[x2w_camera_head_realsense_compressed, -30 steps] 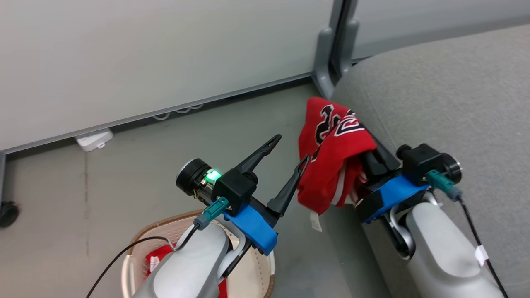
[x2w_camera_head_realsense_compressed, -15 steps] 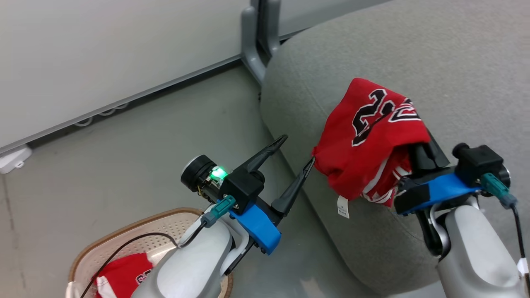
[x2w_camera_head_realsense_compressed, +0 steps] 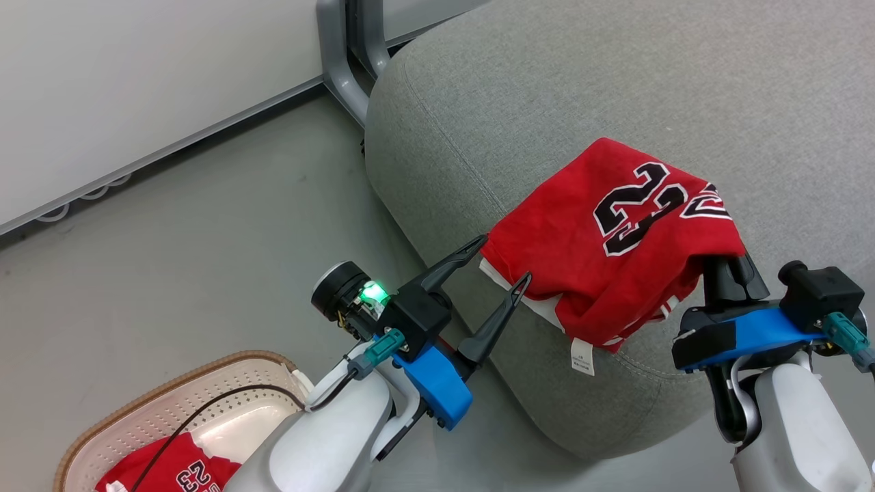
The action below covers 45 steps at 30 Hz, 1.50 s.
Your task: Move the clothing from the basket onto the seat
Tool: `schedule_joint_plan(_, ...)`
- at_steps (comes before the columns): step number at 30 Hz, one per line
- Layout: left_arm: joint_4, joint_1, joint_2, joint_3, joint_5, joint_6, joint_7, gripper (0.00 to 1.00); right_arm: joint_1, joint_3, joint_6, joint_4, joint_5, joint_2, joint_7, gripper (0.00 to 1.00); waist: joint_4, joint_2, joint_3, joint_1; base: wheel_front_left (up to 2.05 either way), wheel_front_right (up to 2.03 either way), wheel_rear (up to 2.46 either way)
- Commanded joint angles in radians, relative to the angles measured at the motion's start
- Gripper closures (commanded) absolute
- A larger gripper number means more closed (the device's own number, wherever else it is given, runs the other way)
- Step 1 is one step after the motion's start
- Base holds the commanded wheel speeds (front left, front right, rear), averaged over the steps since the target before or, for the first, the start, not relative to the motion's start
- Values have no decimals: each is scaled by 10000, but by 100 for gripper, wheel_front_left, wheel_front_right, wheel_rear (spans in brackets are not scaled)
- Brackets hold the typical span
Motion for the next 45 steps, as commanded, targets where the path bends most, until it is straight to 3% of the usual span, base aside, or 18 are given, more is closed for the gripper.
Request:
schedule_joint_plan(1,43,-130,58,-27,-51,-34,-31,0,100,-11,-7,-33,-13,61,-3,100,-41,0,41,0,0,0,0)
schedule_joint_plan(13,8,-542,203,100,14,13,-31,0,-1123,-537,-7,-1046,52,-35,-4,100,186,0,736,0,0,0,0)
schedule_joint_plan(20,-58,-1234,425,130,266,66,-12,0,-3095,-1445,-7,-1881,93,-496,-2,100,313,0,2182,0,0,0,0)
schedule_joint_plan(26,-195,-2009,598,2,532,61,148,0,-4779,-2829,-7,-2256,392,-1288,-2,100,570,0,3620,0,0,0,0)
schedule_joint_plan(34,-520,-3027,914,-253,843,22,454,0,-6440,-4261,-8,-1066,636,-3011,-2,100,1160,0,5368,0,0,0,0)
schedule_joint_plan(40,-723,-3337,1022,-326,922,70,516,0,-6579,-4447,-8,553,338,-3191,-2,100,1435,0,5945,0,0,0,0)
schedule_joint_plan(45,-795,-3286,1064,-381,880,137,495,0,-6239,-4382,-8,1762,131,-2941,-2,100,1544,0,6083,0,0,0,0)
